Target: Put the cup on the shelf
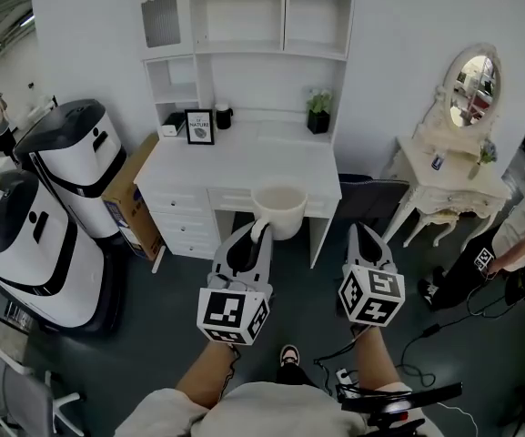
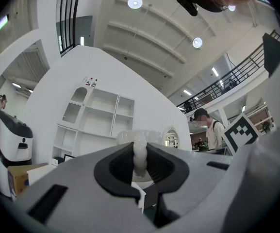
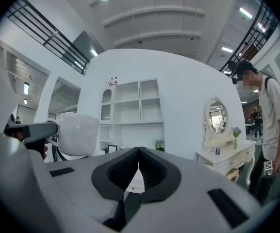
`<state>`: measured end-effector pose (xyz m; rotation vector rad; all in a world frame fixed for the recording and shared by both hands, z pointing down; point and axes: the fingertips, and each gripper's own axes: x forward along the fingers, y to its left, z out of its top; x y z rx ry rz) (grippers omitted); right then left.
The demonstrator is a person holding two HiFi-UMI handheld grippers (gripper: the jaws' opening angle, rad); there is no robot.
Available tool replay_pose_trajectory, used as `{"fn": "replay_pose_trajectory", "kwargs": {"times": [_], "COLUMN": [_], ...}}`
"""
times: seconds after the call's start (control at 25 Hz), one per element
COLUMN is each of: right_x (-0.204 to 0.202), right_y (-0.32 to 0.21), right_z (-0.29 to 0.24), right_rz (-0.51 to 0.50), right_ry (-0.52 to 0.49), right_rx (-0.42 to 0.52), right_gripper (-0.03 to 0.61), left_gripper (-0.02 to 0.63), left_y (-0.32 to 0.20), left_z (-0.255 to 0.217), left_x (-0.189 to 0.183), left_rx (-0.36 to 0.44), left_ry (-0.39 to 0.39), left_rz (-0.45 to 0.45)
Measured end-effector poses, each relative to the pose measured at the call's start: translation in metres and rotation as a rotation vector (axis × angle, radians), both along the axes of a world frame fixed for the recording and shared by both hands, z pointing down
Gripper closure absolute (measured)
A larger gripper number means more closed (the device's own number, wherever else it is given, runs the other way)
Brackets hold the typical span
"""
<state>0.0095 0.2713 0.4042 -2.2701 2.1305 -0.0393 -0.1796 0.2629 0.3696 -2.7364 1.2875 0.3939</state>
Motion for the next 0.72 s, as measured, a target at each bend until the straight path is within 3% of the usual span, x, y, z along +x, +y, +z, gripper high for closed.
{"fn": "replay_pose_trajectory", "kwargs": {"times": [0.72], "right_x": [0.075], "right_y": [-0.132], "right_z": [-0.01], "right_rz": [-0.053], "right_ry": [-0.043], "right_rx": [0.03], "right_gripper": [0.555], "left_gripper": [0.566], "left_y": [-0.12], "left_z": [-0.021], "left_x": [0.073], "left_rx": [0.041], "left_ry": [-0.029], "left_rz": [-0.042]}}
